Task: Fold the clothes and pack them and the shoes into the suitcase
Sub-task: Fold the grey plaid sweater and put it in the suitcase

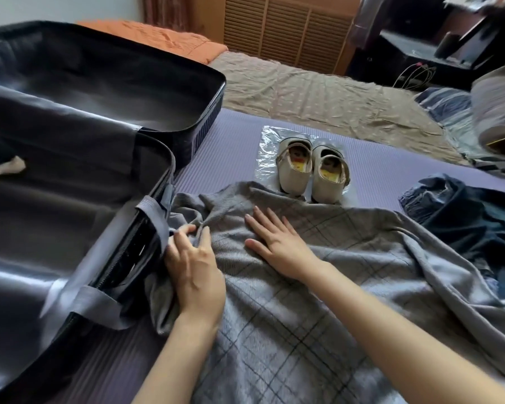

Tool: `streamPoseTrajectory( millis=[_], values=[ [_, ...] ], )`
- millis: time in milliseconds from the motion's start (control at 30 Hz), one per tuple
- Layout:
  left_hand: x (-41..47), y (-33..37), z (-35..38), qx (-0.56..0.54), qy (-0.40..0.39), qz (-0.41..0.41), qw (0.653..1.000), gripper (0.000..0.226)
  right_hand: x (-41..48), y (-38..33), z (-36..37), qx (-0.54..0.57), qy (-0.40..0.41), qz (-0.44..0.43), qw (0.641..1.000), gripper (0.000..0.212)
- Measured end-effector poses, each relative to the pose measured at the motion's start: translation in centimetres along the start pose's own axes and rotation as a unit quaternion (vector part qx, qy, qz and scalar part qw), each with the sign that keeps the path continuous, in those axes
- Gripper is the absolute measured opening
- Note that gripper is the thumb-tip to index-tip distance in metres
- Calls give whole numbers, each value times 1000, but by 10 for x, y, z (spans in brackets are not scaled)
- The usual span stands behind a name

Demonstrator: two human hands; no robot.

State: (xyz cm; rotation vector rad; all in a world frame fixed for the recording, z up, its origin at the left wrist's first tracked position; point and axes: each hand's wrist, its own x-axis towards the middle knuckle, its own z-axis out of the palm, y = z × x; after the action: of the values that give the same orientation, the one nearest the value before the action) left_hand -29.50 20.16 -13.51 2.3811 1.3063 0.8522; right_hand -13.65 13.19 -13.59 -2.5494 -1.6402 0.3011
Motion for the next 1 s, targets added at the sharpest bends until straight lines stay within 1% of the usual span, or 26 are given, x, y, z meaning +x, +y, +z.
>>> streamPoseTrajectory(
  millis=[67,133,167,233,300,333,400,433,500,533,600,633,700,733,767,800,867,933,1000],
  values=[
    [-6,14,-4,19,3,44,999,53,-1,-1,4,30,-20,8,999,61],
    [-9,30,-6,-1,-16,121,993,49,-2,-1,-1,70,-7,8,997,59],
    [-10,38,-6,-16,-52,149,987,46,-6,2,-6,92,17,11,996,55],
    [-8,45,1,-18,-156,163,974,48,-19,16,-18,128,99,40,986,45],
    [-9,40,19,78,-258,172,947,61,-35,42,-33,136,182,90,970,38],
    [-12,37,27,117,-279,182,935,71,-43,57,-40,121,210,117,963,38],
    [-17,30,38,137,-279,195,930,99,-54,88,-53,81,232,174,954,39],
    [-17,28,41,139,-282,195,929,108,-57,102,-59,69,235,203,948,39],
    [-16,27,39,126,-289,185,931,112,-61,128,-70,66,230,258,936,41],
    [-15,30,36,116,-288,183,933,109,-62,138,-75,70,229,280,930,41],
    [-11,36,28,73,-272,177,943,97,-59,153,-85,94,215,322,917,38],
    [-6,39,25,31,-245,173,953,86,-56,158,-89,103,194,342,914,39],
    [12,47,25,-54,-160,176,970,53,-49,166,-93,106,142,364,914,44],
    [26,51,29,-76,-122,182,973,41,-46,169,-92,103,116,368,917,43],
    [41,55,34,-84,-102,185,974,36,-43,171,-91,95,90,369,920,39],
    [57,60,39,-86,-101,180,975,33,-42,171,-89,83,64,371,923,37],
    [87,69,51,-80,-130,156,976,33,-42,170,-85,73,27,372,925,34],
    [110,74,62,-63,-169,136,974,36,-44,170,-84,73,28,373,925,32],
    [122,76,70,-19,-190,132,973,38,-44,174,-82,60,47,370,926,21]
  ],
)
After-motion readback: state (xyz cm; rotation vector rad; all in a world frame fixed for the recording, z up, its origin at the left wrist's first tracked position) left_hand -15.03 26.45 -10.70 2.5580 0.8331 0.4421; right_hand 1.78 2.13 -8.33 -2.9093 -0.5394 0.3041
